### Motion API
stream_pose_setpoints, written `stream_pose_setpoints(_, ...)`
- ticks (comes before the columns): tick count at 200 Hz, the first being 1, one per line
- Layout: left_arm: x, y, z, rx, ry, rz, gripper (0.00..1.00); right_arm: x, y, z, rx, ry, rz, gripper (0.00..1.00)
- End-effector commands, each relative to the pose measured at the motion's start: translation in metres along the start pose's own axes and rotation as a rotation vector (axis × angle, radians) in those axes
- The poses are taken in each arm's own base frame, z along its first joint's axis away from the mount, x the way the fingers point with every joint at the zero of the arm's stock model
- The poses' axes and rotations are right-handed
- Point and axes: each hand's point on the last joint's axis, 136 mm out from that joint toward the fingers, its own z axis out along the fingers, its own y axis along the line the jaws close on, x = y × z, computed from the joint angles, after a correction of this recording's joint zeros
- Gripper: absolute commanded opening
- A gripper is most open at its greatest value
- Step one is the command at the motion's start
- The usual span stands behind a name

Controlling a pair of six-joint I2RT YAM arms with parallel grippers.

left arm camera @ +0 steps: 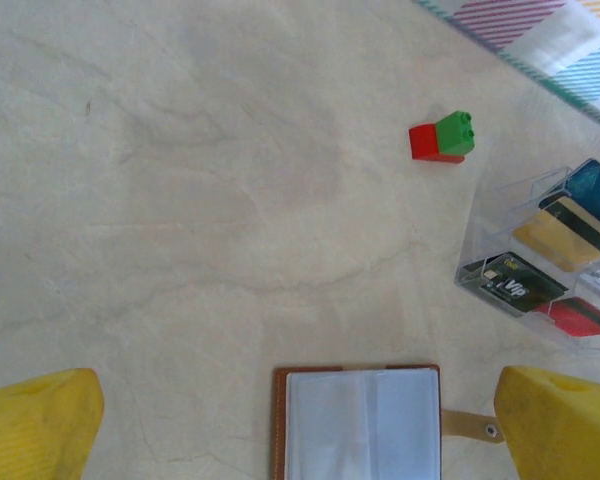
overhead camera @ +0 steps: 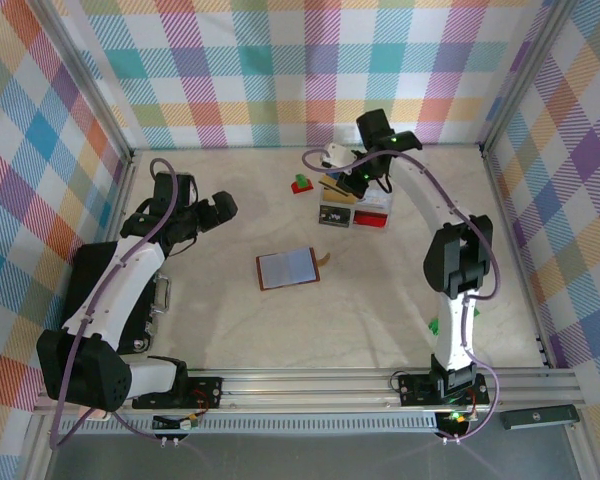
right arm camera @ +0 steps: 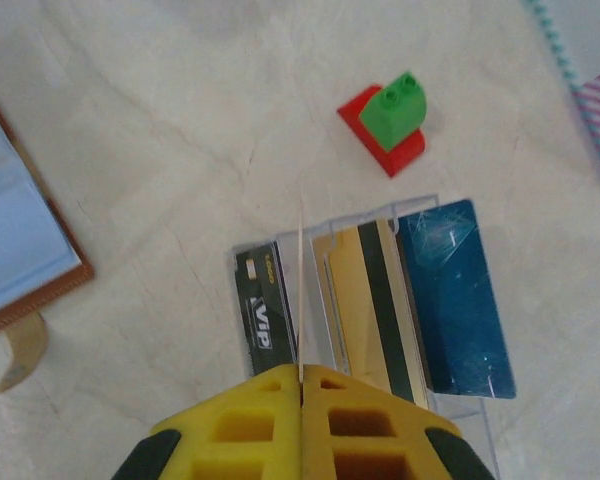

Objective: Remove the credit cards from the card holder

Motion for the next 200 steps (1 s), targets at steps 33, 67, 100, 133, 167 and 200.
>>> stream_pose_setpoints(33,-0.012,0.001,0.012,0.0,-0.031,0.015,1.0,0.009,-0.017,0.019,-0.001,0.067,-0.092,0.0)
stream_pose_setpoints(67,-0.01,-0.001,0.021,-0.005,0.002,0.027,1.0,0.012,-0.025,0.031,-0.003,0.086,-0.111,0.0)
stream_pose_setpoints(100,-0.011,0.004,0.021,-0.031,0.0,0.042,1.0,0.022,-0.032,0.039,0.002,0.114,-0.115,0.0)
stream_pose_setpoints(133,-0.011,0.007,0.018,-0.046,-0.004,0.055,1.0,0.028,-0.03,0.043,-0.018,0.128,-0.139,0.0)
stream_pose_setpoints(167,-0.01,0.008,0.02,-0.048,0.002,0.055,1.0,0.033,-0.032,0.048,-0.012,0.147,-0.143,0.0)
stream_pose_setpoints(200,-0.009,0.008,0.021,-0.047,0.006,0.054,1.0,0.035,-0.033,0.053,-0.012,0.152,-0.141,0.0)
